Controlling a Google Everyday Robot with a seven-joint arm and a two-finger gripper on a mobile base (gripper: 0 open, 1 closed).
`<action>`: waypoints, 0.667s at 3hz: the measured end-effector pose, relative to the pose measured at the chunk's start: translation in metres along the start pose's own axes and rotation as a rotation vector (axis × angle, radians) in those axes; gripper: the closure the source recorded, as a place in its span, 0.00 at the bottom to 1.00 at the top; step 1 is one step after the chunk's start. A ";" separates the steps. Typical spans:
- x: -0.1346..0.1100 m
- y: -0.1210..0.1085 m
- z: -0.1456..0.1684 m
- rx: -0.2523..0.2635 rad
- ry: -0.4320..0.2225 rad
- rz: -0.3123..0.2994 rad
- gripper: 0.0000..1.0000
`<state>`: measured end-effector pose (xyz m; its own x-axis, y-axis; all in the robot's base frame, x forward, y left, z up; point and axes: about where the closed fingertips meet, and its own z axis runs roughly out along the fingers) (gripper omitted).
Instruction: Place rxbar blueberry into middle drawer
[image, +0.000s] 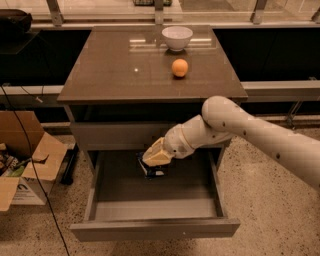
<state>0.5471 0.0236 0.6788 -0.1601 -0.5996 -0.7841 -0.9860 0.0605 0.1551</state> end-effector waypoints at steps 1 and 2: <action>0.045 -0.001 0.026 0.010 -0.065 0.087 1.00; 0.053 -0.003 0.033 0.007 -0.074 0.104 1.00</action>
Offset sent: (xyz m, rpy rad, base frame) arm -0.0069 -0.0059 -0.0491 0.0561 0.0567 -0.0679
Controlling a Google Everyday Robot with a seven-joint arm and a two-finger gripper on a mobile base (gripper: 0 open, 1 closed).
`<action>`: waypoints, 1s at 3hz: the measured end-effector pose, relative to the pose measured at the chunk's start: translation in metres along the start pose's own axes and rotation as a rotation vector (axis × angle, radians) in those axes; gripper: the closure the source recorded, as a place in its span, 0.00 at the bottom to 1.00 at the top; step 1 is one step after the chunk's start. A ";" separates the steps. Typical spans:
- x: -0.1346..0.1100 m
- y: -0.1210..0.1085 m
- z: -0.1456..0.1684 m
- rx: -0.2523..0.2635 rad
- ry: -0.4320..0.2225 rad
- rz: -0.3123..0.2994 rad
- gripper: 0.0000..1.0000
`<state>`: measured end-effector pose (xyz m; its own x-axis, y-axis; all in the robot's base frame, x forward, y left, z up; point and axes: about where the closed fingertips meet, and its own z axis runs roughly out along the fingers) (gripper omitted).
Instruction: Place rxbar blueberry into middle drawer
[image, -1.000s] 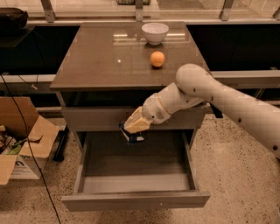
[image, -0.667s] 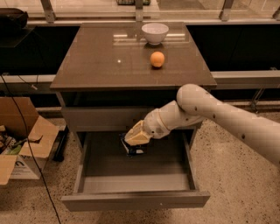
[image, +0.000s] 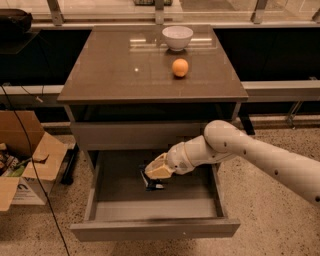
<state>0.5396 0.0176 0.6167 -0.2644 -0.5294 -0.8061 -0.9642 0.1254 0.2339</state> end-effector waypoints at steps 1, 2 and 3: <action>0.009 -0.001 0.017 -0.013 0.006 0.002 1.00; 0.032 -0.011 0.052 0.008 0.010 0.014 1.00; 0.049 -0.018 0.071 0.023 0.000 0.031 1.00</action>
Offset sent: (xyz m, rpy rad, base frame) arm 0.0054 0.0349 -0.0771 -0.0308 -0.0040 -0.0297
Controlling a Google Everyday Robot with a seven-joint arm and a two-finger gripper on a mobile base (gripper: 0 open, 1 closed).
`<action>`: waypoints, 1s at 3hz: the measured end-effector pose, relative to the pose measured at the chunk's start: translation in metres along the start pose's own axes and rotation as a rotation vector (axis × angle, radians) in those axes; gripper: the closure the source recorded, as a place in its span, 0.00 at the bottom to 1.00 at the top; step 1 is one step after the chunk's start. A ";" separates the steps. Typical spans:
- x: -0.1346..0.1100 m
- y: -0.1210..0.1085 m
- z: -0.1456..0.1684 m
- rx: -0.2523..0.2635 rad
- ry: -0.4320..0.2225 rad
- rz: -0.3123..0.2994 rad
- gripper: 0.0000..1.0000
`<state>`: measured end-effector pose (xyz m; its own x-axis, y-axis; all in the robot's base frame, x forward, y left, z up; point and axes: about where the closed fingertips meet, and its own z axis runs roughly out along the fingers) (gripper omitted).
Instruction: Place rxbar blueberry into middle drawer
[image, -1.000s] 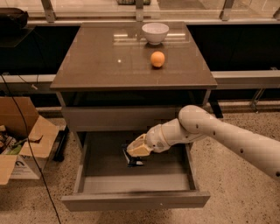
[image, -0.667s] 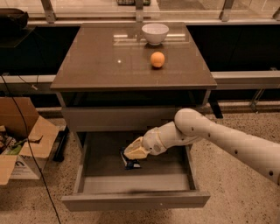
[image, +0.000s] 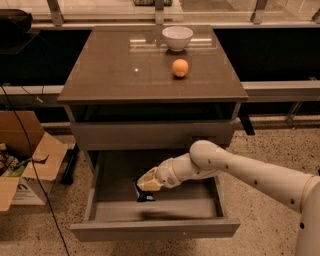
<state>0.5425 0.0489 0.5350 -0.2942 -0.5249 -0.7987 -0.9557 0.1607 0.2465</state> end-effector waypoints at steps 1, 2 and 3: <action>0.032 -0.011 0.020 0.041 -0.002 0.049 1.00; 0.064 -0.027 0.038 0.093 -0.001 0.113 0.84; 0.092 -0.041 0.051 0.129 -0.014 0.184 0.61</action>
Offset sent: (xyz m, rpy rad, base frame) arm 0.0165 -0.0164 -0.1284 -0.0503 0.0787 -0.2420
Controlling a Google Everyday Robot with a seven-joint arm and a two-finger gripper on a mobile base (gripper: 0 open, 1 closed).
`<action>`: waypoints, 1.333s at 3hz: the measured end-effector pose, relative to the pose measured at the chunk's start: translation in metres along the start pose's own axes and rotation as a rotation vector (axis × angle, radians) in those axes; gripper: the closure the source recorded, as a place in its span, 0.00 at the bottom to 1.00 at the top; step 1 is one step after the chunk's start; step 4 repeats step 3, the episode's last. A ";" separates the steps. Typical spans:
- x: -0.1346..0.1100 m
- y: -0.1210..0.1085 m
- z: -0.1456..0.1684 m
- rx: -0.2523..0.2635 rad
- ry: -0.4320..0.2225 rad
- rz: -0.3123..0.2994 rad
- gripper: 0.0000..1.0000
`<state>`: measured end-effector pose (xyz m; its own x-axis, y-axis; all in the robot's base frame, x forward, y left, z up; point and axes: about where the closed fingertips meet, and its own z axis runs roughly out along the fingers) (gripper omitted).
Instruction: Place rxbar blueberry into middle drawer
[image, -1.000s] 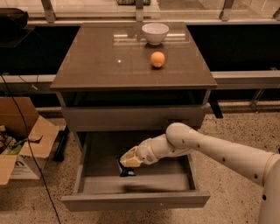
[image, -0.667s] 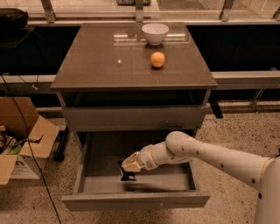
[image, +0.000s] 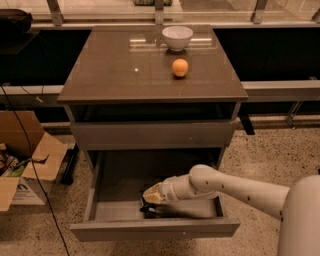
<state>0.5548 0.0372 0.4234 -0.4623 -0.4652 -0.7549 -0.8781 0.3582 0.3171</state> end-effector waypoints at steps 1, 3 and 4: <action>0.013 -0.009 0.008 0.012 -0.011 0.042 0.38; 0.014 -0.009 0.009 0.011 -0.011 0.044 0.00; 0.014 -0.009 0.009 0.011 -0.011 0.044 0.00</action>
Offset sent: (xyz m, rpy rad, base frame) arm 0.0025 -0.0028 -0.0168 0.0088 0.0232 -0.0348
